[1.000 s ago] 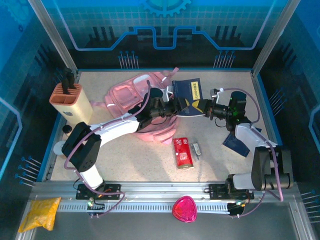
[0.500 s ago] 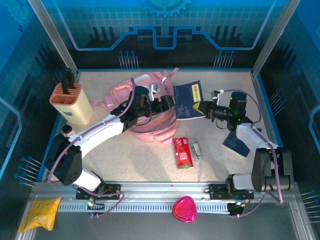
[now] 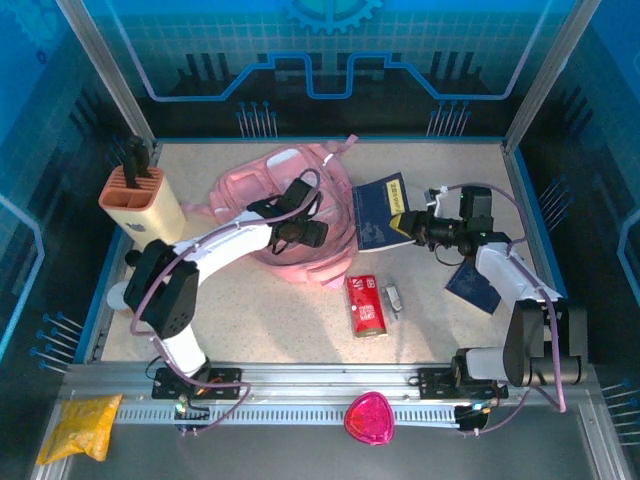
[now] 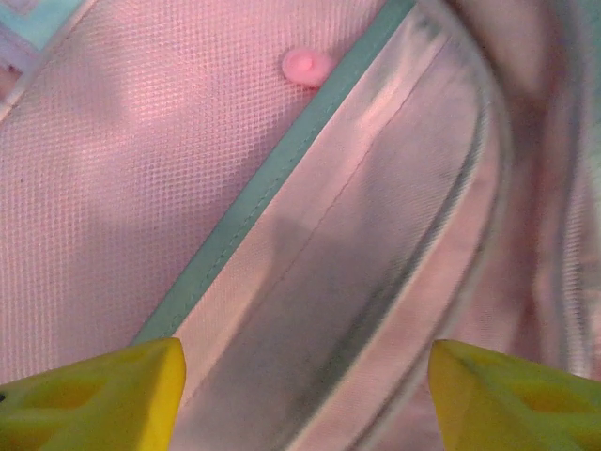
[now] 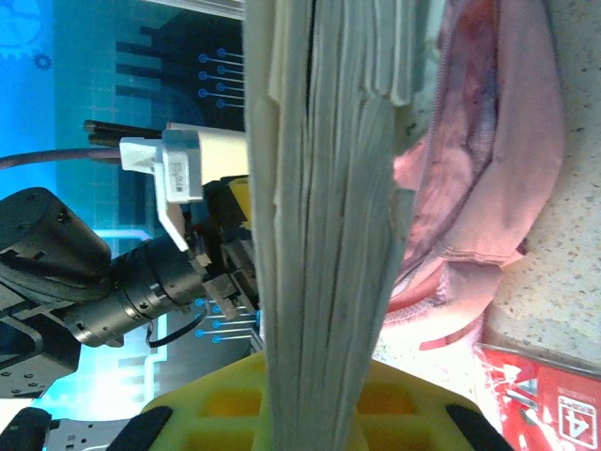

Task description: Pack books, pencil case, and school supplies into a backpack

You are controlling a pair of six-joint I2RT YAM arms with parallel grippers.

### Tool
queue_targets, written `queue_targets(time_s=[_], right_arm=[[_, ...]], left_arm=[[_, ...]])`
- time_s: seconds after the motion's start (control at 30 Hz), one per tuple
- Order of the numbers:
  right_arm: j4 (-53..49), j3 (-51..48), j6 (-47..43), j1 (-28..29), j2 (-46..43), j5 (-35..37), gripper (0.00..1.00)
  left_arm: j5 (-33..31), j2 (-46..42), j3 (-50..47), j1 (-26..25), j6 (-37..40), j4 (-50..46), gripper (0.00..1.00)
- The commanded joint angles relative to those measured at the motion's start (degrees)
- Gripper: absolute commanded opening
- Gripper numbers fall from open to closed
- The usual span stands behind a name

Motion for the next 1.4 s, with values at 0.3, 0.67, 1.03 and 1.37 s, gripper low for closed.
queue_targets(time_s=[0.3, 0.67, 1.03, 1.37], right_arm=[[-2.1, 1.8, -3.2, -1.3, 0.4, 0.3, 0.00], [-10.7, 3.3, -8.0, -1.4, 0.1, 2.6, 0.04], [-13.0, 4.8, -9.1, 7.0, 1.9, 9.1, 0.07], [12.4, 11.5, 3.9, 21.7, 17.8, 12.5, 0.09]], left_arm=[[-11.9, 11.4, 9.2, -2.0, 13.2, -1.3, 0.44], [-14.1, 3.1, 8.1, -1.4, 18.7, 0.8, 0.04], [-15.8, -5.2, 13.9, 2.5, 27.4, 0.6, 0.00], [-12.2, -7.2, 19.1, 4.1, 28.5, -0.4, 0.00]])
